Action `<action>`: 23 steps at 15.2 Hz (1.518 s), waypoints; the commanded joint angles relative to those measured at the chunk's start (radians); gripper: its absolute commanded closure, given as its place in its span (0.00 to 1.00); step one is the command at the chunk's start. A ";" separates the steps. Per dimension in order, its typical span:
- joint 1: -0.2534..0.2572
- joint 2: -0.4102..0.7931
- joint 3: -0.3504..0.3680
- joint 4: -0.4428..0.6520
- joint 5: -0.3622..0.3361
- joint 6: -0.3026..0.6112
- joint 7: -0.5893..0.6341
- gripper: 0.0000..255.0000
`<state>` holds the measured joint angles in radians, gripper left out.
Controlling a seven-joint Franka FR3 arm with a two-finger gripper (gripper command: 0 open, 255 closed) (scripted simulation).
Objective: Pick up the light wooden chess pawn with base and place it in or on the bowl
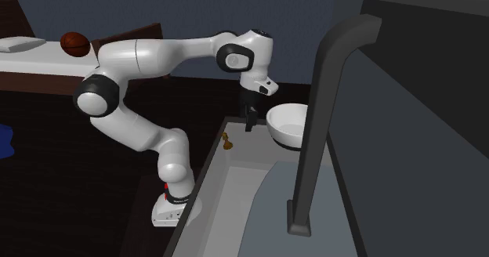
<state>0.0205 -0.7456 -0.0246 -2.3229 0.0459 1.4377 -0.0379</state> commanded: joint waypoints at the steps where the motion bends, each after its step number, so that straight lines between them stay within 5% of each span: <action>1: 0.000 0.000 0.000 0.000 0.000 0.000 0.000 0.00; 12: -0.081 -0.186 -0.097 0.067 -0.208 -0.231 -0.113 0.00; 23: -0.087 -0.251 -0.108 -0.069 -0.219 -0.160 -0.109 0.00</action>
<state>-0.0661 -0.9962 -0.1326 -2.3904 -0.1728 1.2763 -0.1466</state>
